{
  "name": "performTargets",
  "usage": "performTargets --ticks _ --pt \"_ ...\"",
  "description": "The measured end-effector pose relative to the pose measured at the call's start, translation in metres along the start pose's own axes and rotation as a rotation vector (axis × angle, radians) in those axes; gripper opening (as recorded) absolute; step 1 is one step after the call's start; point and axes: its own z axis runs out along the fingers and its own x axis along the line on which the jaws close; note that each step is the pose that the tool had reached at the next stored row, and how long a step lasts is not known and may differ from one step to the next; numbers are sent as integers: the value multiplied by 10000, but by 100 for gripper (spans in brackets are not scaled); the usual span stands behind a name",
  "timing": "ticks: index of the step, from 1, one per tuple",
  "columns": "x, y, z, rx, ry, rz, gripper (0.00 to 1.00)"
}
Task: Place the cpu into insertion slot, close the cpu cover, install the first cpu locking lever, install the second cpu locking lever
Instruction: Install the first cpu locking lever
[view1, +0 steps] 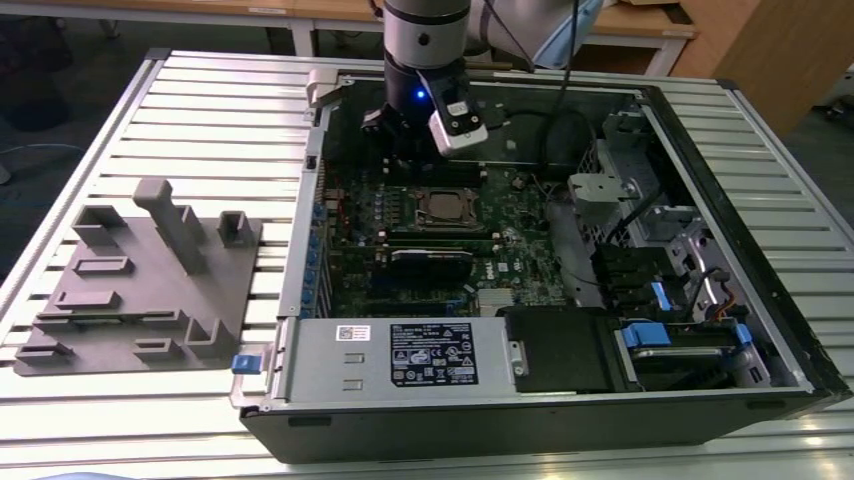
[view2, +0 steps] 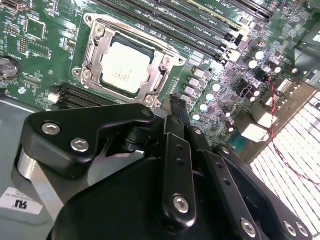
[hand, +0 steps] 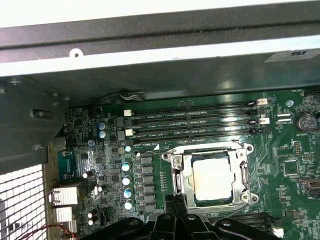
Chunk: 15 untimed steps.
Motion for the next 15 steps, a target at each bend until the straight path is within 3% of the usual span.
performTargets --ticks 5,10,15 --pt "-1 3 -55 -1 0 0 11" --pt "3 3 -56 -1 -3 0 11" --pt "83 -6 -55 -3 -27 -1 11"
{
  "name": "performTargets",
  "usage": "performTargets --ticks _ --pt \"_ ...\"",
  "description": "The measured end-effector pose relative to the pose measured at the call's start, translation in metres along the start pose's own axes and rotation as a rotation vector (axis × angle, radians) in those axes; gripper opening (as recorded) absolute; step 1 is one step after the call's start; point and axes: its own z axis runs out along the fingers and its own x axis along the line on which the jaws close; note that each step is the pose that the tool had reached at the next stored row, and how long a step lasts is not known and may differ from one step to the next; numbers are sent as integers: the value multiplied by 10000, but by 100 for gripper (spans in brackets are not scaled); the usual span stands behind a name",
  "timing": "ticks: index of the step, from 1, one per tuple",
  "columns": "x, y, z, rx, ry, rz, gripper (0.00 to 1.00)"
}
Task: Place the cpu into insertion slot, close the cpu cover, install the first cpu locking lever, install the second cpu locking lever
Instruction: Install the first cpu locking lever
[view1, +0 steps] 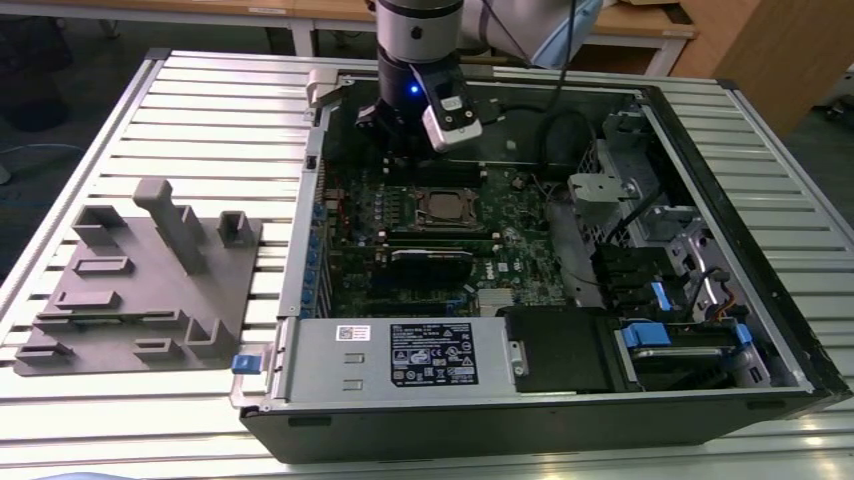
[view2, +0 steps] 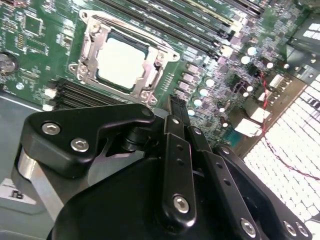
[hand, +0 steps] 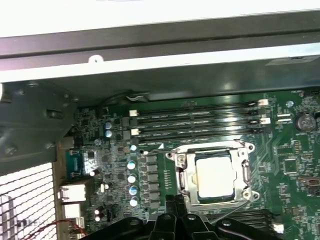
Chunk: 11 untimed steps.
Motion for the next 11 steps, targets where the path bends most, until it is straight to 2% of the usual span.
performTargets --ticks 5,9,11 --pt "85 -9 -1 -5 -39 -4 11" --pt "102 -10 -1 -5 -46 -4 11" --pt "174 -18 -3 -6 -46 -4 11"
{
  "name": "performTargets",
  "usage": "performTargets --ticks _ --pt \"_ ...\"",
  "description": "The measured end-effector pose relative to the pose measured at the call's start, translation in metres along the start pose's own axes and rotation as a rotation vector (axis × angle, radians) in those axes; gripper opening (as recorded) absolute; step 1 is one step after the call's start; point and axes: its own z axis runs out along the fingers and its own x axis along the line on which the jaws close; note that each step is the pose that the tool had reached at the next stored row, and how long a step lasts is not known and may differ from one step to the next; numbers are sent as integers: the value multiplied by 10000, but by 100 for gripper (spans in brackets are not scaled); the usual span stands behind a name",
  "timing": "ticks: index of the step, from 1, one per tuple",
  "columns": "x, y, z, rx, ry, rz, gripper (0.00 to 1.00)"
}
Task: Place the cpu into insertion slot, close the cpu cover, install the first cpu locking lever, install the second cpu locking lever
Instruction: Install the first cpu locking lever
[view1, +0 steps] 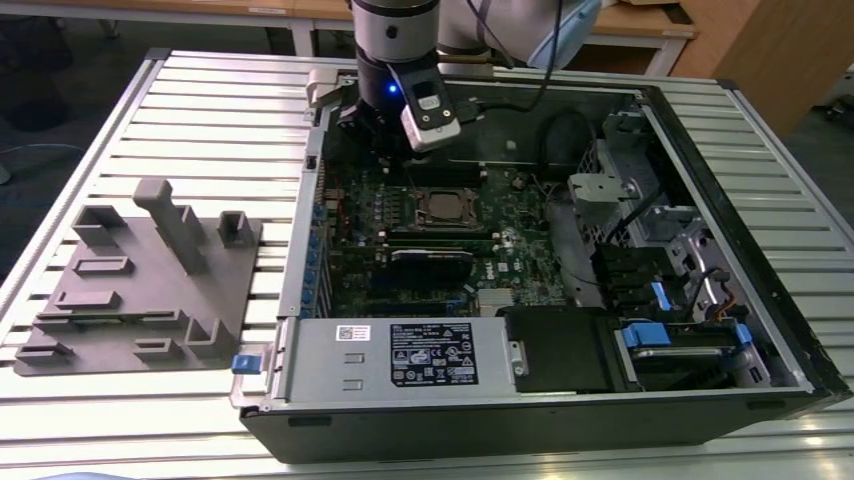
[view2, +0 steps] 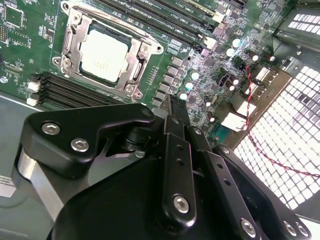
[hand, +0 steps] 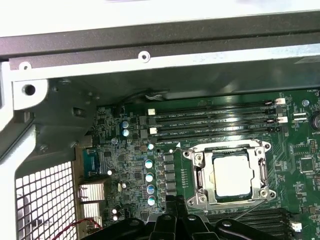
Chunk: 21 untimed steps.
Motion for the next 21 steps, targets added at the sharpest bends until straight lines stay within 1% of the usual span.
performTargets --ticks 8,11,12,14,15,17,21 --pt "4 0 0 0 0 0 11" --pt "17 -2 2 -6 0 2 11" --pt "19 -3 4 -36 5 1 11" --pt "25 -3 8 -133 14 5 11" --pt "28 -2 10 -164 17 7 11" --pt "34 6 15 -199 21 7 11" --pt "71 30 32 -212 21 8 11"
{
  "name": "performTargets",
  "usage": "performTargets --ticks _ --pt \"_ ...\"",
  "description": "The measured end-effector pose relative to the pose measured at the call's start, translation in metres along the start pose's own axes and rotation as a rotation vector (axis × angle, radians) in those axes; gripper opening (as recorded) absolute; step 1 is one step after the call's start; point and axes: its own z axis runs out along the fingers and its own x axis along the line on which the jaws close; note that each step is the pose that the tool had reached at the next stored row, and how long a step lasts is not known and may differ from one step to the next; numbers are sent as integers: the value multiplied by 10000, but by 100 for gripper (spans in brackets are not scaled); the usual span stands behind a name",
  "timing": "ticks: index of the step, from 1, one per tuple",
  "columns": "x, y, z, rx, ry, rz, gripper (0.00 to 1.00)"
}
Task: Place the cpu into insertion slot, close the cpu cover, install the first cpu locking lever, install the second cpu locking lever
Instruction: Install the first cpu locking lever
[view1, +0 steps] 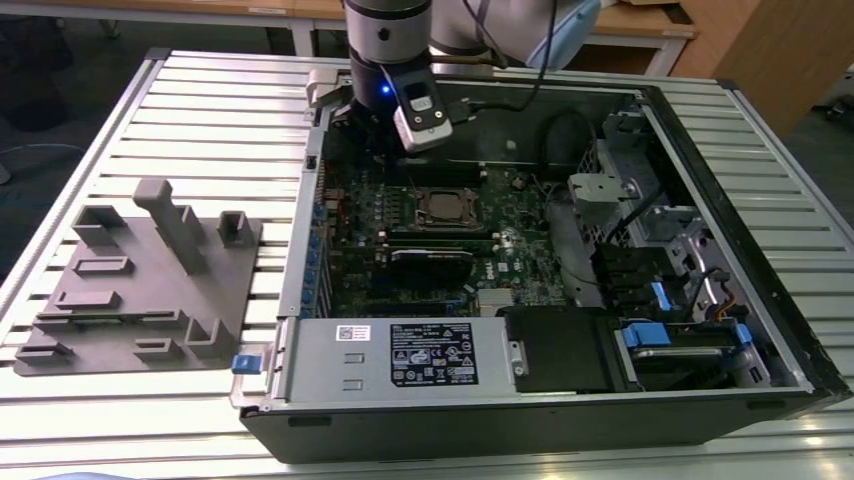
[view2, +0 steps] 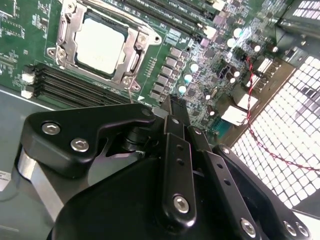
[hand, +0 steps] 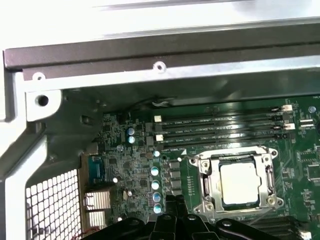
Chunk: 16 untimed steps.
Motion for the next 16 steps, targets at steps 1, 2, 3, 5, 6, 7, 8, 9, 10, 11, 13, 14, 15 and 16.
performTargets --ticks 1,2,3,5,6,7,8,9,10,11,13,14,15,16 --pt "8 10 6 2 2 1 11" --pt "14 24 13 2 1 2 11" --pt "19 42 20 1 0 3 11" --pt "31 82 31 0 1 3 11" --pt "37 102 37 -1 0 2 11" --pt "43 122 42 -1 1 3 11" --pt "50 139 47 -2 1 5 11" --pt "57 151 52 -8 2 5 11" --pt "63 161 58 -15 3 4 11" --pt "67 171 65 -23 3 5 11" --pt "71 189 78 -42 5 5 11" --pt "72 199 85 -54 6 5 11" --pt "74 212 91 -65 7 6 11" --pt "75 224 97 -75 10 7 11"
